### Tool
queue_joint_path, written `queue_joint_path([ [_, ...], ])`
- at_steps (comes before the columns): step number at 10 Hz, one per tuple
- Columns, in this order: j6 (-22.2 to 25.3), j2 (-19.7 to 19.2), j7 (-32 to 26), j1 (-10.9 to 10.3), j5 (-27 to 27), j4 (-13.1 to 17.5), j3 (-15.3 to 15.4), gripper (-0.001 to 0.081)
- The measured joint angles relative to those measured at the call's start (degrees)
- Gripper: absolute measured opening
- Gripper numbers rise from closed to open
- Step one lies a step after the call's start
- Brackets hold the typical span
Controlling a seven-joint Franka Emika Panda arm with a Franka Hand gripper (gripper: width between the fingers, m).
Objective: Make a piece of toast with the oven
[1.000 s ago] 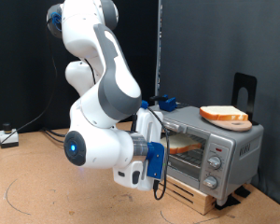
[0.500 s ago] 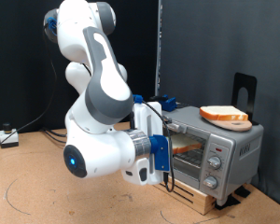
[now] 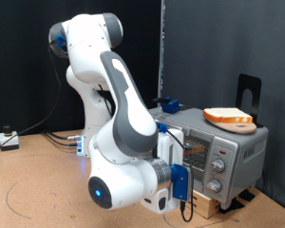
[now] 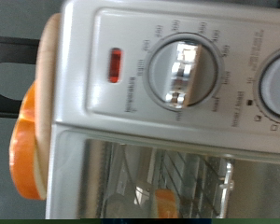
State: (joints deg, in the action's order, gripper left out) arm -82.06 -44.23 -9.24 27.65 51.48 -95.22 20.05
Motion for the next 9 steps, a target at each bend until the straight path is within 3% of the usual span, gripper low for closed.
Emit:
queue_joint_path([
  [4, -1.93, -5.29, 0.0, -1.22, -1.35, 3.6, -0.18, 0.0809],
  [9, -4.02, -8.53, 0.0, -1.65, -2.3, 6.26, -0.27, 0.0809],
])
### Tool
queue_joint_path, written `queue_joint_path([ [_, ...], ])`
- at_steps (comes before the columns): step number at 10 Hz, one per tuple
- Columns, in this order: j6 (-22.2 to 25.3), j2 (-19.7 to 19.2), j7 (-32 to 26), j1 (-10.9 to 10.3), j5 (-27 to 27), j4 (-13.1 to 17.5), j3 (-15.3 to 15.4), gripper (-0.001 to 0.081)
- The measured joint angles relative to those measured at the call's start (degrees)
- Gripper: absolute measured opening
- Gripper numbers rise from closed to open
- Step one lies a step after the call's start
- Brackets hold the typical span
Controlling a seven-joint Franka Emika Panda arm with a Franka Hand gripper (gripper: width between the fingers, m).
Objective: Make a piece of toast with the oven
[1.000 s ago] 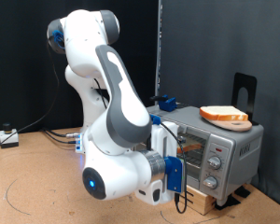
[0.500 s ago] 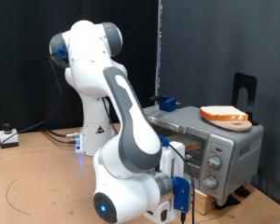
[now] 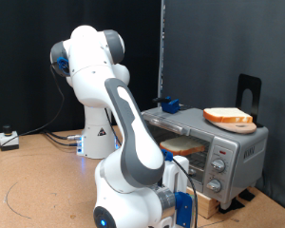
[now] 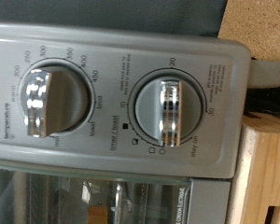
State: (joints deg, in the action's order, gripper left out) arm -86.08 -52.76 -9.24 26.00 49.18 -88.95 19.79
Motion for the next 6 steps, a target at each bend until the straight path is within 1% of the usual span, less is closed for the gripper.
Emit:
queue_joint_path([
  [2, -0.17, -0.54, -0.18, -0.9, -0.95, 0.31, 0.07, 0.0809],
  [6, -1.46, -1.57, -0.25, -3.7, -1.12, 0.51, 0.45, 0.0809],
])
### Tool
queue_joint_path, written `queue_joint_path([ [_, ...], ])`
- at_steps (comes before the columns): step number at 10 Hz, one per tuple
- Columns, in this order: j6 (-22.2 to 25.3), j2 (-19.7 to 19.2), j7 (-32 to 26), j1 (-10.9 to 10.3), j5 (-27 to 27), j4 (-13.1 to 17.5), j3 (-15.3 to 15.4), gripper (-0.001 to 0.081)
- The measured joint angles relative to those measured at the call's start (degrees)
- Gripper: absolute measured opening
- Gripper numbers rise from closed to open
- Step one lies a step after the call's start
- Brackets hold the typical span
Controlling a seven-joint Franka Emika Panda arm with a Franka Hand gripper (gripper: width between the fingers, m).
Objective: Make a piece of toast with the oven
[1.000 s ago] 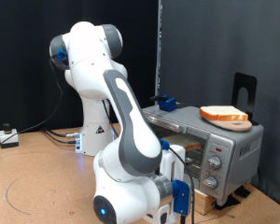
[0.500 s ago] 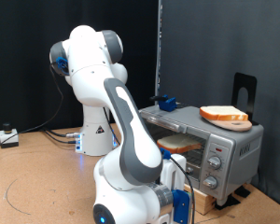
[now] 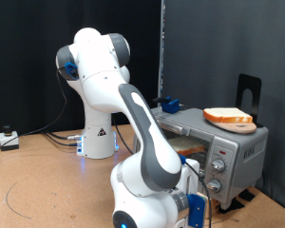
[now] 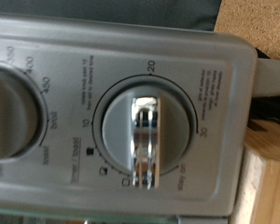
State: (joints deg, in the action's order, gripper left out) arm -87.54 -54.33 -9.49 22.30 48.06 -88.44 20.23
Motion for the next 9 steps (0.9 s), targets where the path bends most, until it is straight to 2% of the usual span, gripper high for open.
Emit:
queue_joint_path([
  [4, -1.25, -0.02, 0.0, -1.87, 0.18, -0.48, 0.17, 0.0809],
  [9, -2.21, -0.02, 0.0, -2.87, 1.13, -0.73, 0.36, 0.0809],
])
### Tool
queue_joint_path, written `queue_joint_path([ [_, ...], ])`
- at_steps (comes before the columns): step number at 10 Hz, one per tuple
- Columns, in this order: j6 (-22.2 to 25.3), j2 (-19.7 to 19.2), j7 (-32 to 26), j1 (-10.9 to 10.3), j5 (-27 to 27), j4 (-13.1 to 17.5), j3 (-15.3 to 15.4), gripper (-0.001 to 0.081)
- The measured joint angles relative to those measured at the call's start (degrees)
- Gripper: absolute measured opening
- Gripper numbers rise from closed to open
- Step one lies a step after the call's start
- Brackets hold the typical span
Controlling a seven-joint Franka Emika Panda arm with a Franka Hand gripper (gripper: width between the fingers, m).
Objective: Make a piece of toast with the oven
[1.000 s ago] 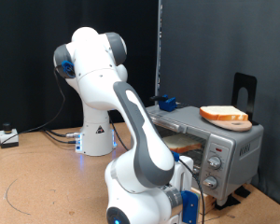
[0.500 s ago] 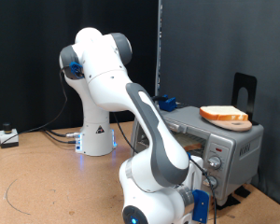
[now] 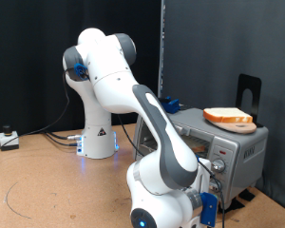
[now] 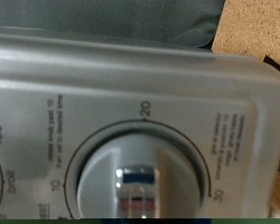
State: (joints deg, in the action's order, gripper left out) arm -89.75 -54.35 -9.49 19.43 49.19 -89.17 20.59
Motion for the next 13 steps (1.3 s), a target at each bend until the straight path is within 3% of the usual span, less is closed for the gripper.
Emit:
queue_joint_path([
  [3, -0.05, 0.0, -0.05, -0.44, 0.14, -0.29, 0.29, 0.0797],
  [4, -0.05, 0.0, -0.15, -0.46, 0.14, -0.44, 0.43, 0.0634],
  [5, -0.06, 0.0, -0.22, -0.47, 0.14, -0.57, 0.56, 0.0634],
  [6, -0.07, 0.01, -0.22, -0.46, 0.18, -0.62, 0.68, 0.044],
  [7, -0.08, 0.03, -0.22, -0.46, 0.26, -0.63, 0.69, 0.03],
  [8, -0.16, 0.05, -0.22, -0.42, 0.39, -0.63, 0.7, 0.03],
  [9, 0.1, 0.25, -0.16, -0.34, 0.57, -0.65, 0.71, 0.0164],
  [10, 0.13, 0.27, -0.14, -0.35, 0.6, -0.67, 0.72, 0.0164],
  [11, 0.12, 0.28, -0.5, -0.34, 0.6, -0.69, 0.72, 0.0098],
  [13, -2.28, 1.58, -9.73, 0.18, 1.02, -2.68, 1.14, 0.0098],
])
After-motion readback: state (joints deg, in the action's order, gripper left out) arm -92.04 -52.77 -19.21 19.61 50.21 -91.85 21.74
